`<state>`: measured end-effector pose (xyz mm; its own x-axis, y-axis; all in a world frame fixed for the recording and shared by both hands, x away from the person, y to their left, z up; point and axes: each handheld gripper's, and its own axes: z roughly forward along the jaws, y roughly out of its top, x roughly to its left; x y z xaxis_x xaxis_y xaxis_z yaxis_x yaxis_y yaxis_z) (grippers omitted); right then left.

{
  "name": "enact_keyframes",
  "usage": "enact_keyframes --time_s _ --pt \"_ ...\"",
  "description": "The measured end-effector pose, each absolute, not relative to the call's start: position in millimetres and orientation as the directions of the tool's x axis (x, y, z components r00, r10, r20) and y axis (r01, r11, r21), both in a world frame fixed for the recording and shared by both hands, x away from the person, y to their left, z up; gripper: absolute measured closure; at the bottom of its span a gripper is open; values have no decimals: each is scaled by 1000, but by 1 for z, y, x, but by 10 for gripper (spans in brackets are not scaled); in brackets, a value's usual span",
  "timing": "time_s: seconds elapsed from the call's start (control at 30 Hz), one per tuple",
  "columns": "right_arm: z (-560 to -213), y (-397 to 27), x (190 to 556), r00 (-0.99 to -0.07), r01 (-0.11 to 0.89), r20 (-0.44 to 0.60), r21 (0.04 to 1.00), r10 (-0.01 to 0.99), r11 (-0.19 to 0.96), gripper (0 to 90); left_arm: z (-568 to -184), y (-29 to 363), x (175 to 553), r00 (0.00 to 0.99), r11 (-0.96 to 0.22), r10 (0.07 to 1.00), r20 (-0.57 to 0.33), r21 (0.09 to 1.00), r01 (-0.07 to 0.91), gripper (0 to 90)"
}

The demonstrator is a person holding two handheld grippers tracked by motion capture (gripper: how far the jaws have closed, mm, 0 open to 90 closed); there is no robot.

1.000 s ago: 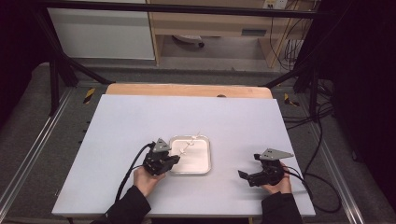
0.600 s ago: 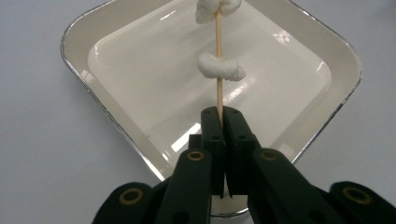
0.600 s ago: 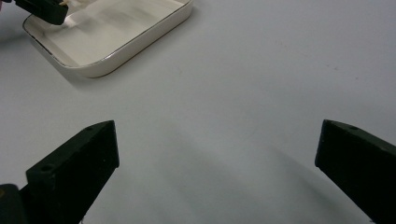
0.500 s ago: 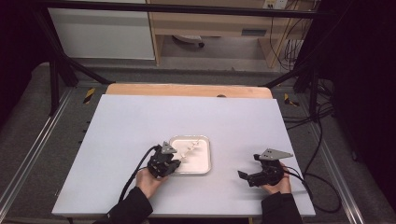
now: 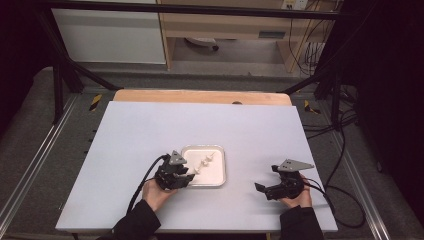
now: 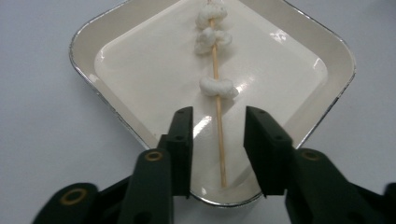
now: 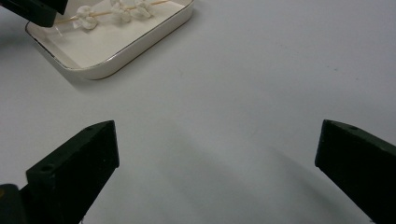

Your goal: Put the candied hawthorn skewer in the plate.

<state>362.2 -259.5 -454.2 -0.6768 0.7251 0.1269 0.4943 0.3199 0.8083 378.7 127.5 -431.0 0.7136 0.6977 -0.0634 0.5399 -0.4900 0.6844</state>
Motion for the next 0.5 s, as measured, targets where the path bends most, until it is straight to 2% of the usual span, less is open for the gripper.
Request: enact_keyframes --time_s 0.1,0.27,0.5 --pt "-454 -260 362 -677 495 127 807 725 321 4 -427 133 379 724 -487 686 -74 692 532 444" --pt "-453 -260 362 -676 496 128 807 726 319 4 -422 143 377 720 -497 694 -29 704 508 301" --pt "-453 -260 362 -673 501 135 806 727 315 4 -416 165 373 731 -504 682 -25 708 495 196"
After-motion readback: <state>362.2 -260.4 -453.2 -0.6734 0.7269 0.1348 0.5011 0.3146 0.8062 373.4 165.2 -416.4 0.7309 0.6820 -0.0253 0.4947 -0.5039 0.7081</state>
